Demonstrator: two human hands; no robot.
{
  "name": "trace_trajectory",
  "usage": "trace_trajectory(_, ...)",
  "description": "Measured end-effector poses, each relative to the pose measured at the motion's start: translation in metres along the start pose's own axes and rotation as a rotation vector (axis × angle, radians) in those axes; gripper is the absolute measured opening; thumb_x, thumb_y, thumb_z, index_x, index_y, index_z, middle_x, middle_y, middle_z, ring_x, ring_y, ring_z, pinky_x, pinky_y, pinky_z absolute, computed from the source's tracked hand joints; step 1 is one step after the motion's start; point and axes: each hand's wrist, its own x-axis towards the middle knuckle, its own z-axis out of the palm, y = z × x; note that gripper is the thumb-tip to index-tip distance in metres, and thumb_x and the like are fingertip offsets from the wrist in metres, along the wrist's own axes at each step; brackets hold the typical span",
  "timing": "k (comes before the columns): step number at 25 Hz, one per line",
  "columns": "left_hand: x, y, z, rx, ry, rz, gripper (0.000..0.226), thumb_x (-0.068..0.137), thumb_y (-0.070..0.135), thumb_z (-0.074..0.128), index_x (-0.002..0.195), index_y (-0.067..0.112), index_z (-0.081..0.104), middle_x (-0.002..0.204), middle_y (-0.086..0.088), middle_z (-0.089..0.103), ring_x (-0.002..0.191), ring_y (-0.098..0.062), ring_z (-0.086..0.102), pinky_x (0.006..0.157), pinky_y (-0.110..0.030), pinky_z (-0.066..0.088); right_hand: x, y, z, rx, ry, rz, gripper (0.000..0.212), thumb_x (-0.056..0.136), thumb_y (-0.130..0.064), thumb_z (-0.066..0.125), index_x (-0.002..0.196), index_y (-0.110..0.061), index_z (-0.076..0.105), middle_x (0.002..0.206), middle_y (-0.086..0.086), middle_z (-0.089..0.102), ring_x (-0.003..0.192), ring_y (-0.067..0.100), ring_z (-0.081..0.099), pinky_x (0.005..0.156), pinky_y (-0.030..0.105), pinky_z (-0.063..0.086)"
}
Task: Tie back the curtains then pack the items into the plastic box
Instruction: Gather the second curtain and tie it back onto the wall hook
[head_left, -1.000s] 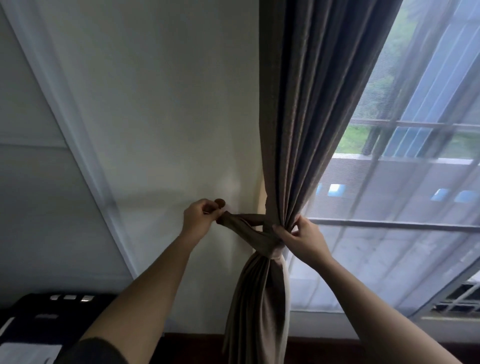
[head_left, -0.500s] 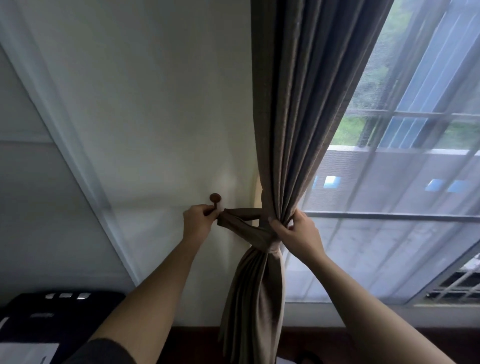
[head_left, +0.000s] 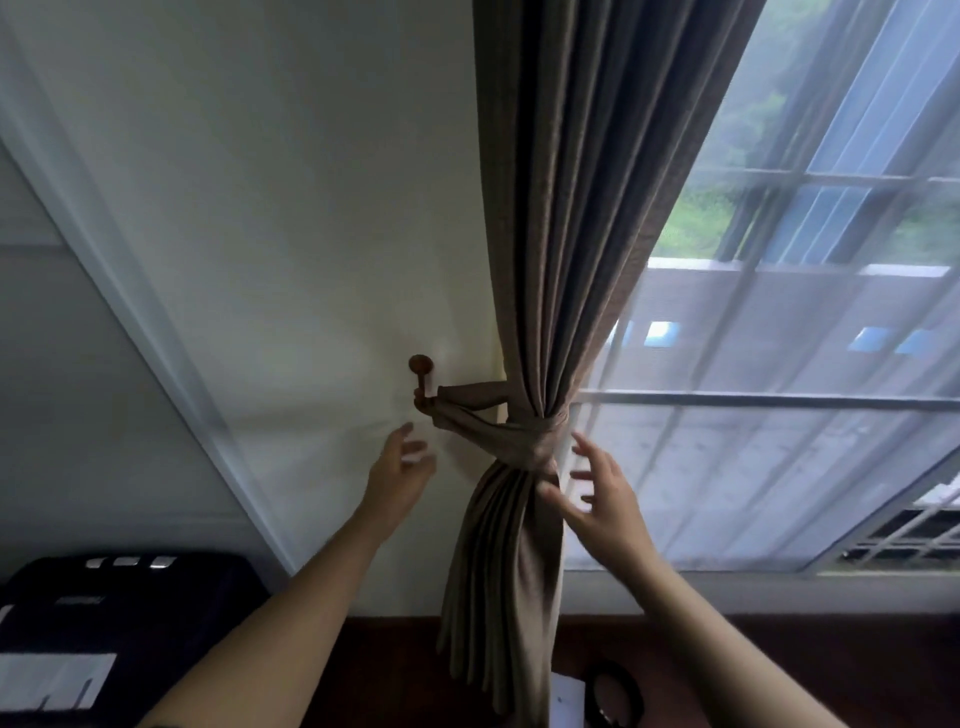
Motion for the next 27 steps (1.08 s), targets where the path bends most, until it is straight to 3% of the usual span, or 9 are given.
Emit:
trace_trajectory(5,-0.011,-0.037,0.039,0.271,-0.382,0.186,0.067,0.080,0.006,0.064,0.141,0.020,0.039,0.135,0.008,0.042,0.125,-0.004,0.038,0.103,-0.019,0.029,-0.006,0.048,0.033,-0.129,-0.145,-0.028,0.074,0.083,-0.017,0.065,0.145,-0.007,0.025,0.148,0.008,0.036,0.136,0.022,0.037,0.104,0.019,0.027)
trace_trajectory(8,-0.004,-0.034,0.053,0.319,-0.451,0.285,0.051,0.077,0.016,0.067,0.127,0.018,0.055,0.120,0.003,0.062,0.112,-0.007,0.056,0.096,-0.023,0.043,0.016,0.052,0.039,-0.101,-0.159,-0.038,0.076,0.074,-0.027,0.056,0.144,-0.008,0.031,0.140,0.008,0.049,0.127,0.023,0.046,0.091,0.020,0.035)
trace_trajectory(10,-0.014,-0.038,0.060,0.385,-0.333,0.355,0.022,0.082,0.019,0.066,0.102,0.011,0.066,0.095,-0.008,0.071,0.088,-0.017,0.066,0.076,-0.027,0.049,0.024,0.057,0.043,-0.133,-0.146,-0.031,0.065,0.068,-0.024,0.047,0.131,-0.008,0.047,0.120,0.011,0.061,0.110,0.031,0.056,0.077,0.026,0.037)
trace_trajectory(14,-0.055,-0.061,0.084,0.636,0.081,0.468,0.027,0.075,0.033,0.059,0.078,0.008,0.069,0.071,-0.011,0.070,0.066,-0.027,0.066,0.059,-0.031,0.045,0.030,0.078,0.055,-0.112,-0.196,-0.153,0.046,0.067,-0.014,0.042,0.107,-0.003,0.062,0.100,0.014,0.066,0.094,0.031,0.060,0.072,0.025,0.037)
trace_trajectory(16,-0.075,-0.064,0.107,0.742,0.214,0.533,0.021,0.072,0.032,0.062,0.065,0.012,0.063,0.056,-0.005,0.064,0.049,-0.023,0.062,0.045,-0.028,0.041,0.035,0.086,0.058,0.043,-0.207,-0.146,0.040,0.069,-0.013,0.039,0.098,-0.008,0.066,0.094,0.007,0.069,0.092,0.019,0.064,0.076,0.026,0.045)
trace_trajectory(19,-0.083,-0.063,0.121,0.906,0.314,0.598,0.026,0.075,0.034,0.051,0.059,0.015,0.058,0.046,-0.004,0.056,0.037,-0.018,0.055,0.034,-0.027,0.037,0.051,0.087,0.059,0.255,-0.255,-0.080,0.044,0.070,-0.008,0.035,0.091,-0.035,0.063,0.092,-0.015,0.067,0.087,-0.018,0.057,0.081,0.006,0.043)
trace_trajectory(21,-0.069,-0.064,0.115,0.965,0.345,0.570,0.019,0.073,0.029,0.062,0.066,0.011,0.061,0.046,-0.006,0.057,0.036,-0.021,0.056,0.031,-0.025,0.036,0.058,0.086,0.061,0.271,-0.291,-0.093,0.044,0.074,-0.003,0.036,0.092,-0.034,0.060,0.089,-0.017,0.063,0.084,-0.018,0.056,0.078,0.003,0.040)
trace_trajectory(23,-0.058,-0.064,0.105,0.975,0.373,0.533,0.021,0.069,0.028,0.070,0.070,0.008,0.062,0.049,-0.007,0.059,0.037,-0.025,0.058,0.032,-0.024,0.037,0.057,0.090,0.065,0.200,-0.184,-0.200,0.038,0.075,-0.005,0.039,0.100,-0.021,0.063,0.091,-0.009,0.060,0.089,-0.001,0.058,0.079,0.010,0.040)
trace_trajectory(27,-0.061,-0.051,0.095,0.715,0.365,0.538,0.039,0.073,0.047,0.052,0.085,0.011,0.061,0.074,-0.004,0.064,0.061,-0.024,0.064,0.052,-0.024,0.047,0.034,0.100,0.057,0.282,0.093,-0.271,0.019,0.088,-0.028,0.050,0.102,-0.023,0.061,0.090,-0.011,0.061,0.082,0.005,0.058,0.072,0.009,0.041)
